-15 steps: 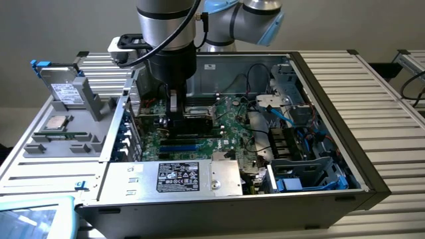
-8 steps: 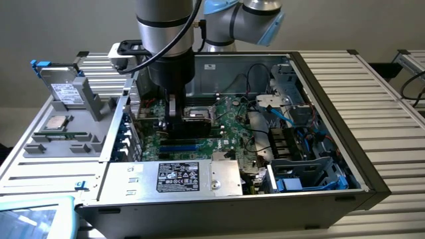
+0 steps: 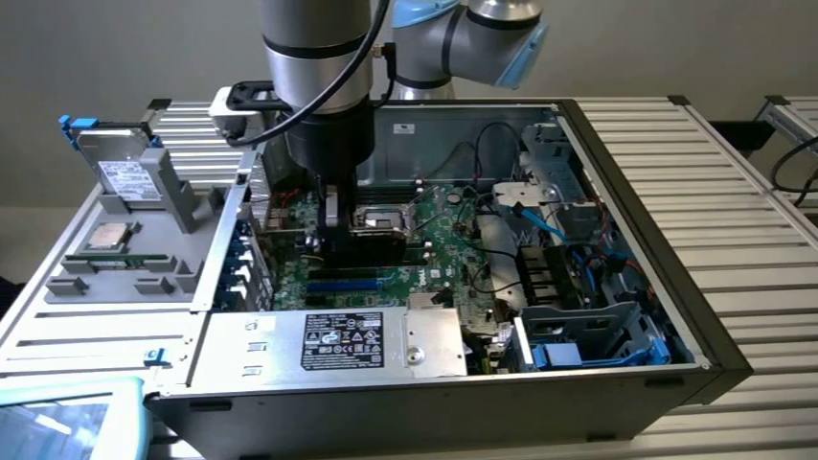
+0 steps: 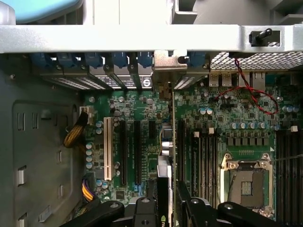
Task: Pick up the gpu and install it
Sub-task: 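Insert the gpu into the slot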
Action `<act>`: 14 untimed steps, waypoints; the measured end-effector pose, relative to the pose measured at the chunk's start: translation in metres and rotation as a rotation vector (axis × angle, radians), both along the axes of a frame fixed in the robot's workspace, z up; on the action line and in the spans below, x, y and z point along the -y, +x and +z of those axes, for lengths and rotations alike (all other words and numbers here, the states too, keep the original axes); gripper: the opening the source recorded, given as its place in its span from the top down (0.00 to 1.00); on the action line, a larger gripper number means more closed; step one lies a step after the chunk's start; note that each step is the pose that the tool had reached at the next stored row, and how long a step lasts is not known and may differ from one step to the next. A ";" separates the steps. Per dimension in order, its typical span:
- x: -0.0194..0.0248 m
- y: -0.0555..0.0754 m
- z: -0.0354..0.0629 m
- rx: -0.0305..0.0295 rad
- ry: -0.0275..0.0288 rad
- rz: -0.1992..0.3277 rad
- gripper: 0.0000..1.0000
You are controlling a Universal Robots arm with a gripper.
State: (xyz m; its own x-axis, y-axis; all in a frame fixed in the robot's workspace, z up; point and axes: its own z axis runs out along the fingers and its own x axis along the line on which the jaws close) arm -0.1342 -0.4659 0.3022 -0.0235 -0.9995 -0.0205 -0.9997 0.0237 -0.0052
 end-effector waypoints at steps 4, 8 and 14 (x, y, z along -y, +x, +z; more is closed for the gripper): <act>0.0000 0.000 -0.0017 -0.0003 -0.0005 0.000 0.73; 0.0000 0.000 -0.0043 0.0000 -0.0003 0.000 0.73; -0.0001 -0.001 -0.0090 -0.0001 -0.0003 0.000 0.73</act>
State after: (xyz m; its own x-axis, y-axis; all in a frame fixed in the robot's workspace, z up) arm -0.1351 -0.4658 0.2932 -0.0236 -0.9995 -0.0202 -0.9997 0.0237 -0.0051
